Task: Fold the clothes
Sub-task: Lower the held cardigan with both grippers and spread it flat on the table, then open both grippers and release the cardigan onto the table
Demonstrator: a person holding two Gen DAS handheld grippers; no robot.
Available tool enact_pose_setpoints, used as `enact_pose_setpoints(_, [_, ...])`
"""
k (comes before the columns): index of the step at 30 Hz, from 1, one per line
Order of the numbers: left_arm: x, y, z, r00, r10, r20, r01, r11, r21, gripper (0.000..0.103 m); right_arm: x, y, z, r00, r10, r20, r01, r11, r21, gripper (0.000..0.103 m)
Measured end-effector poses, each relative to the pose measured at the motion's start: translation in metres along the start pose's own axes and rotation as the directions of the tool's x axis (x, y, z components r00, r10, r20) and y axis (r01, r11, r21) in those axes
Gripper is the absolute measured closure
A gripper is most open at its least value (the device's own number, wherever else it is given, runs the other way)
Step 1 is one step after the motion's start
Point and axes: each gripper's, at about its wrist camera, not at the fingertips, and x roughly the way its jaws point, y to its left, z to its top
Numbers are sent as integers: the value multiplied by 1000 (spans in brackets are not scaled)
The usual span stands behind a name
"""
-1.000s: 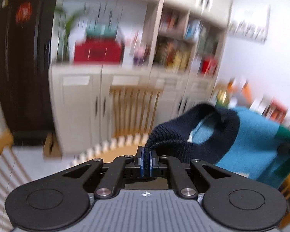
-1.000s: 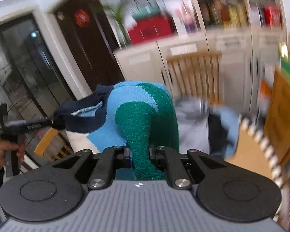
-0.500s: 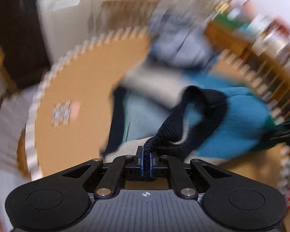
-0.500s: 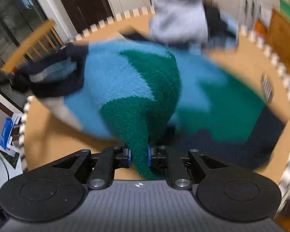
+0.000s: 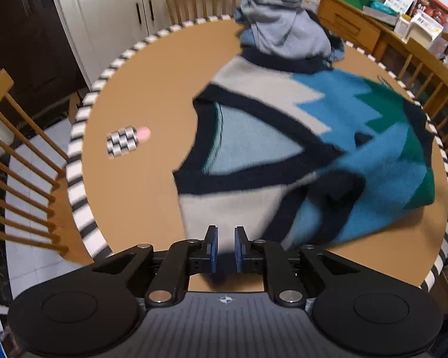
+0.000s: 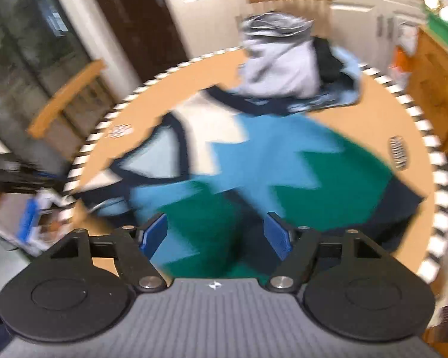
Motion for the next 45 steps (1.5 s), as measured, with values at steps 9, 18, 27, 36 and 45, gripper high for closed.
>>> enact_pose_setpoints(9, [39, -50, 50, 994, -108, -11, 109, 989, 96, 88, 79, -14, 20, 990, -12, -138, 7, 999, -34, 50])
enact_pose_setpoints(18, [100, -134, 47, 954, -261, -146, 272, 960, 61, 95, 138, 8, 33, 955, 36, -295, -30, 999, 25, 46])
enact_pose_setpoints(27, [87, -139, 28, 954, -257, -156, 274, 956, 101, 95, 140, 33, 27, 949, 116, -294, -115, 993, 20, 97])
enact_pose_setpoints(36, [68, -154, -4, 949, -271, -160, 294, 945, 142, 95, 20, 4, -7, 950, 211, -231, -209, 977, 36, 98])
enact_pose_setpoints(45, [61, -165, -46, 925, -306, -225, 341, 929, 140, 95, -36, -22, -128, 902, 252, -351, -193, 962, 195, 97])
